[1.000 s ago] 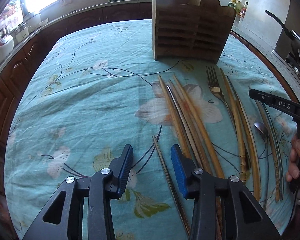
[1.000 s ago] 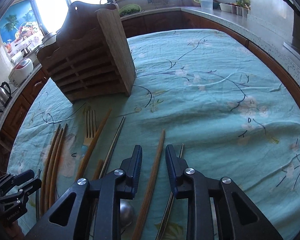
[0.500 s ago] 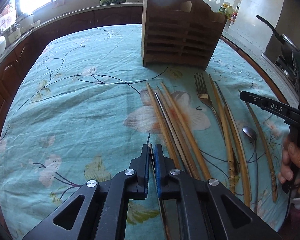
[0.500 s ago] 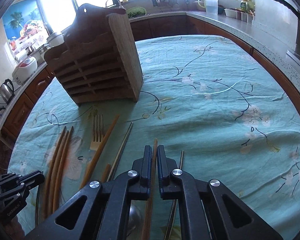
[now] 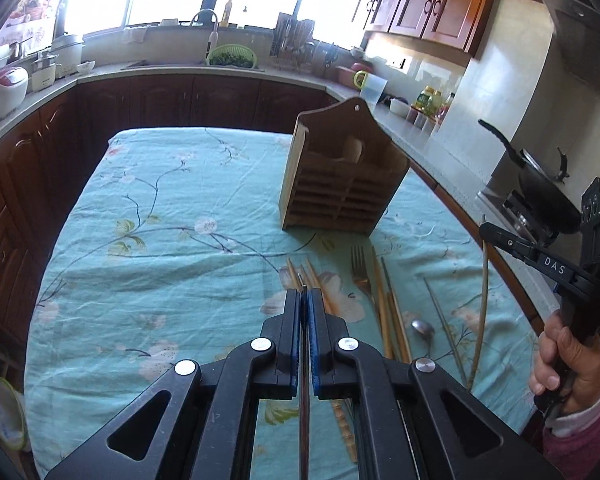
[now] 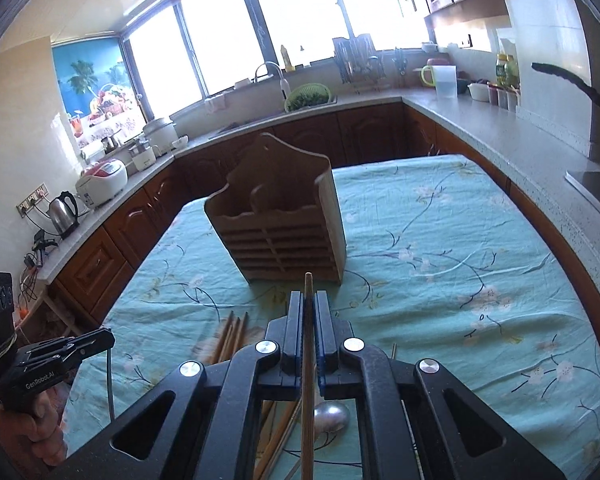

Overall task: Organize utensils
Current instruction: 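Lift both held chopsticks upright and carry them over the wooden holder, then lower both chopsticks into the wooden holder and open both grippers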

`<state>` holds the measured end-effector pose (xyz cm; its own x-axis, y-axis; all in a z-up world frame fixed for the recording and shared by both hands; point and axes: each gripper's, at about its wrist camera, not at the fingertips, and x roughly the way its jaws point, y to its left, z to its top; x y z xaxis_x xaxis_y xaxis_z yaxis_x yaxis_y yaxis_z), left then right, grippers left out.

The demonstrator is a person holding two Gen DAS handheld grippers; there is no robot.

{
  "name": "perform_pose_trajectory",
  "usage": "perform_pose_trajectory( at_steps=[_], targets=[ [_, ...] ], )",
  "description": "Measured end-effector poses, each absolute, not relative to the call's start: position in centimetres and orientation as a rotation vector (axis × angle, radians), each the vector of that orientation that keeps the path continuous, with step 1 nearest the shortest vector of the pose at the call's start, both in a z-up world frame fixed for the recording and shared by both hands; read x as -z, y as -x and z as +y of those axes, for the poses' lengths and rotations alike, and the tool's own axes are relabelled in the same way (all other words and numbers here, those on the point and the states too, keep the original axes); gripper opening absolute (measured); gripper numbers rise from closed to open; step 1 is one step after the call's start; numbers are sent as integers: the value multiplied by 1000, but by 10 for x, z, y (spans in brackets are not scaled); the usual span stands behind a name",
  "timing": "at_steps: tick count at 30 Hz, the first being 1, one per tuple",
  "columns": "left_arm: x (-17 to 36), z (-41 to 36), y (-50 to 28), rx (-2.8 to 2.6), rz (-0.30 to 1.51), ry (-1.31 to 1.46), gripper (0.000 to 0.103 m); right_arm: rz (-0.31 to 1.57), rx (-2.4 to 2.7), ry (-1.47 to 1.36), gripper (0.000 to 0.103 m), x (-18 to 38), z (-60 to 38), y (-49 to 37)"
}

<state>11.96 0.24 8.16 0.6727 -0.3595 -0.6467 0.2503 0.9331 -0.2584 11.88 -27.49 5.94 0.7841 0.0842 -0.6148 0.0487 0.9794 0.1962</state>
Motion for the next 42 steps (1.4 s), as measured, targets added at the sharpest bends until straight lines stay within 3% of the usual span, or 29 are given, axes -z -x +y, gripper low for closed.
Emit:
perform_pose_trajectory(
  at_steps=[10,21,29,42],
  targets=[
    [-132,25,-94,365,605,178,2,505,-51,-203,5,-120,-271,-109],
    [-141,23,-105,363,533,178,2,463,-60,-202,5,-136,-272,-124],
    [-159,21,-127,364,471,196,2,432,-53,-210,5,-146,-276,-140],
    [-192,0,-203,357,280,205,2,248,4,-240,5,-212,-304,-206]
  ],
)
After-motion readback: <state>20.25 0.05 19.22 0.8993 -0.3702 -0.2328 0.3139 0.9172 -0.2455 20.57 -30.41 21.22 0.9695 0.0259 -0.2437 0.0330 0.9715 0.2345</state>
